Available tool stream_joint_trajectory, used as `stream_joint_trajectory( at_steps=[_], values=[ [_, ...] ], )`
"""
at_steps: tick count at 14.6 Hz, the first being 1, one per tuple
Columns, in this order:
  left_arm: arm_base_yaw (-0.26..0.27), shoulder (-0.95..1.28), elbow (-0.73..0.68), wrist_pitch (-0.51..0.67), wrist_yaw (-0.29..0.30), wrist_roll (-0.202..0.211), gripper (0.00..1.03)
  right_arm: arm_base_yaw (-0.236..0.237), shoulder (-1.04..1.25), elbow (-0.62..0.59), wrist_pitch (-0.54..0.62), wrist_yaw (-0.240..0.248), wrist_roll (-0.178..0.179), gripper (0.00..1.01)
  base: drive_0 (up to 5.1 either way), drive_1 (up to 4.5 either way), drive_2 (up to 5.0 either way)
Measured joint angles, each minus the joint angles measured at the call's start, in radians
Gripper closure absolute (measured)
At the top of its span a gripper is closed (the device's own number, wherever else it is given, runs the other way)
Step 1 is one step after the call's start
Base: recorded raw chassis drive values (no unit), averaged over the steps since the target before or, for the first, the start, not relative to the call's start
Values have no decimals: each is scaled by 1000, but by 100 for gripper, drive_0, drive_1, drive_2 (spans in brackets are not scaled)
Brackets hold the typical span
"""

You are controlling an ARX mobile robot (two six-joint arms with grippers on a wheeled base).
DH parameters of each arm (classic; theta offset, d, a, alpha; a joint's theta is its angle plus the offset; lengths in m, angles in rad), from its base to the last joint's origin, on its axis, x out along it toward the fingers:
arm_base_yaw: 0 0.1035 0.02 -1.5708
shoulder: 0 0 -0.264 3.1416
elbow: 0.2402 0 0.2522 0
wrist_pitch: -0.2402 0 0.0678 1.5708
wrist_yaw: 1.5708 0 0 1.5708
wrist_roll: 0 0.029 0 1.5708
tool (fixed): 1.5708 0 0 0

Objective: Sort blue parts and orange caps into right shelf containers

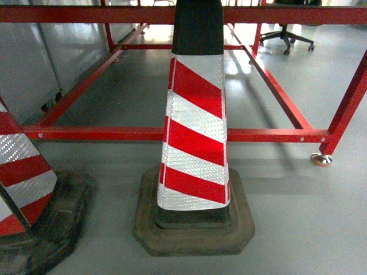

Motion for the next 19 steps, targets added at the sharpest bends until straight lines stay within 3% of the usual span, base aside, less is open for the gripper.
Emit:
stream_joint_trajectory(
  at_steps=[19],
  values=[
    [0,0,0,-2,0,0,5,0,0,0,-1,0,0,3,0,0,0]
  ],
)
